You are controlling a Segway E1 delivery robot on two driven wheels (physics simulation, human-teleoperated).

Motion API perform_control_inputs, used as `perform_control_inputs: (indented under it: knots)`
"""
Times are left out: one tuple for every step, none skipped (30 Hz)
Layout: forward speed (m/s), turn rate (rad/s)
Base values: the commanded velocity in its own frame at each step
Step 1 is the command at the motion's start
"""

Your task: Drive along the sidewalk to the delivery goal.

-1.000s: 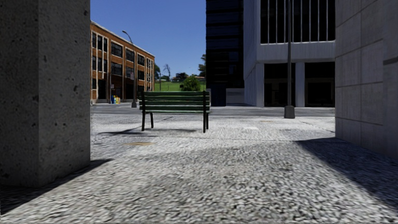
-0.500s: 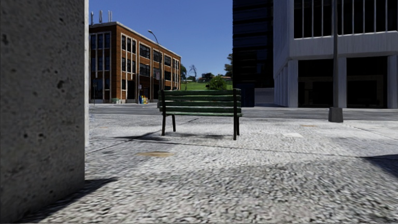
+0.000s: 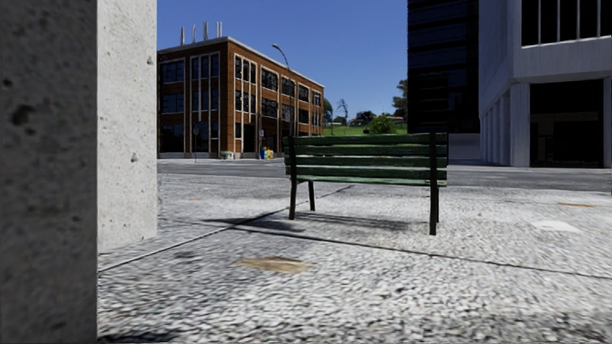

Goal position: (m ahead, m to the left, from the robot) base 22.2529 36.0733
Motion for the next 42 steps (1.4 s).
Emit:
perform_control_inputs:
  knots:
    - [1.55,0.42]
    - [1.55,0.42]
    - [1.55,0.42]
    - [1.55,0.42]
    - [1.55,0.42]
    - [1.55,0.42]
    - [1.55,0.42]
    - [1.55,0.42]
    - [1.55,0.42]
    - [1.54,0.42]
    - [1.54,0.42]
    - [1.54,0.42]
    - [1.54,0.42]
    - [1.54,0.42]
    - [1.54,0.42]
    - [1.54,0.42]
    - [1.54,0.42]
    - [1.54,0.42]
    - [1.54,0.42]
    - [1.54,0.35]
    - [1.54,0.35]
    - [1.54,0.25]
    - [1.52,0.15]
    - [1.52,0.12]
    - [1.52,0.12]
    - [1.5,0.24]
    - [1.49,0.34]
    - [1.48,0.37]
    - [1.48,0.37]
    - [1.48,0.4]
    - [1.48,0.42]
    - [1.48,0.43]
    - [1.48,0.43]
    - [1.48,0.43]
    - [1.48,0.43]
    - [1.48,0.43]
    - [1.48,0.43]
    - [1.48,0.43]
    - [1.48,0.43]
    - [1.48,0.43]
    - [1.48,0.43]
    - [1.48,0.43]
